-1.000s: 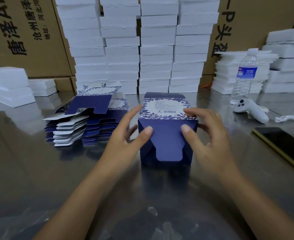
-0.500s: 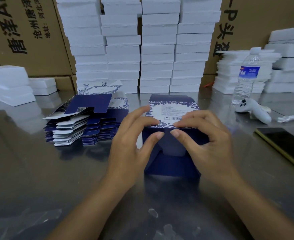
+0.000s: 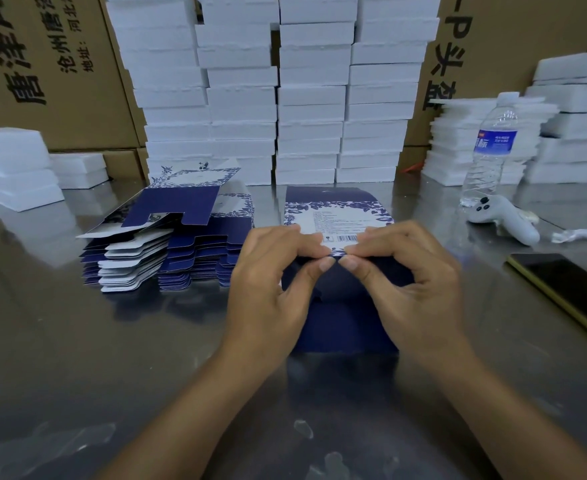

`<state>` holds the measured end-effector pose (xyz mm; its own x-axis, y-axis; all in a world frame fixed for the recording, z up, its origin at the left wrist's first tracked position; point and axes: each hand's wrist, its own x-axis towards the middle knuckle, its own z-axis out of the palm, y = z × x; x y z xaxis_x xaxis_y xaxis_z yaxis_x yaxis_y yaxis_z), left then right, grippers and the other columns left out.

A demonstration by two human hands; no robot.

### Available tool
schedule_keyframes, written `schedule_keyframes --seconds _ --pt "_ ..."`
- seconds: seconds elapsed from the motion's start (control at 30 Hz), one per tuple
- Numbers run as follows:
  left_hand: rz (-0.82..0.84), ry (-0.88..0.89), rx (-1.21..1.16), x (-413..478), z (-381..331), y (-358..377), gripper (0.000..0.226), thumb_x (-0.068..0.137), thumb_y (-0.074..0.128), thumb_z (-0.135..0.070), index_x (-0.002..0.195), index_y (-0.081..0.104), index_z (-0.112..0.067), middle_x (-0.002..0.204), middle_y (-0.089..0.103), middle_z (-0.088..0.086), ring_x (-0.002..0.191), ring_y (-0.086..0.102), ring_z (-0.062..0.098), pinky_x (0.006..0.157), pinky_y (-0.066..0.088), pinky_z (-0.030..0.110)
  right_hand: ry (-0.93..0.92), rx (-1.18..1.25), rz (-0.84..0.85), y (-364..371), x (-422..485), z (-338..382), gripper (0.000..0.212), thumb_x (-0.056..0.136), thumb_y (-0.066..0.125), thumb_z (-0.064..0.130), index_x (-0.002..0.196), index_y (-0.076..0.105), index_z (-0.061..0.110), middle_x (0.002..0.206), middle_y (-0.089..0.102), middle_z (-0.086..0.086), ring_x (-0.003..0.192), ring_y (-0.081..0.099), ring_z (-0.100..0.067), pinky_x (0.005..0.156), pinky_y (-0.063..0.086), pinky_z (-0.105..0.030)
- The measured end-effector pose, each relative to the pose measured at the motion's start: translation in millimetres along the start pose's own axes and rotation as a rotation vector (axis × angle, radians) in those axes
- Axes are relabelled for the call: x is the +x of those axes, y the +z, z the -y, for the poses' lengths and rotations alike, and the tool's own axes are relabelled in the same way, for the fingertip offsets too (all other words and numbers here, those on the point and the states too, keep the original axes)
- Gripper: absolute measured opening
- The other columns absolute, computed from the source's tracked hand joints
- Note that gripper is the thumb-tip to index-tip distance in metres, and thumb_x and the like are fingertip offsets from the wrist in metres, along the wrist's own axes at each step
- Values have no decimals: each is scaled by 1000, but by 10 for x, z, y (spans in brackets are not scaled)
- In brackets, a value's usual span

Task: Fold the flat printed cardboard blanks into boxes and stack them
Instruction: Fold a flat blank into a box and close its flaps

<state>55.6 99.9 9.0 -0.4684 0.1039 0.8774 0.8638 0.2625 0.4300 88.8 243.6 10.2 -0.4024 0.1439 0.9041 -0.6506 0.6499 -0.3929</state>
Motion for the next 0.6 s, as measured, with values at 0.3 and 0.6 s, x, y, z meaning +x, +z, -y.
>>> schedule_keyframes --seconds 0.3,0.6 --pt "41 -40 -34 21 25 -79 12 81 69 -18 87 62 -27 97 63 -18 104 59 13 92 45 23 0 -17 58 -93 15 -55 11 80 67 14 90 68 18 91 65 3 92 62 -14 87 45 -20" --pt "52 -209 -207 43 106 -81 16 81 67 -23 79 62 -38 98 69 -18 110 60 5 94 44 20 54 14 77 -63 36 -59 10 81 66 13 88 67 20 88 64 1 93 62 -21 85 47 -28"
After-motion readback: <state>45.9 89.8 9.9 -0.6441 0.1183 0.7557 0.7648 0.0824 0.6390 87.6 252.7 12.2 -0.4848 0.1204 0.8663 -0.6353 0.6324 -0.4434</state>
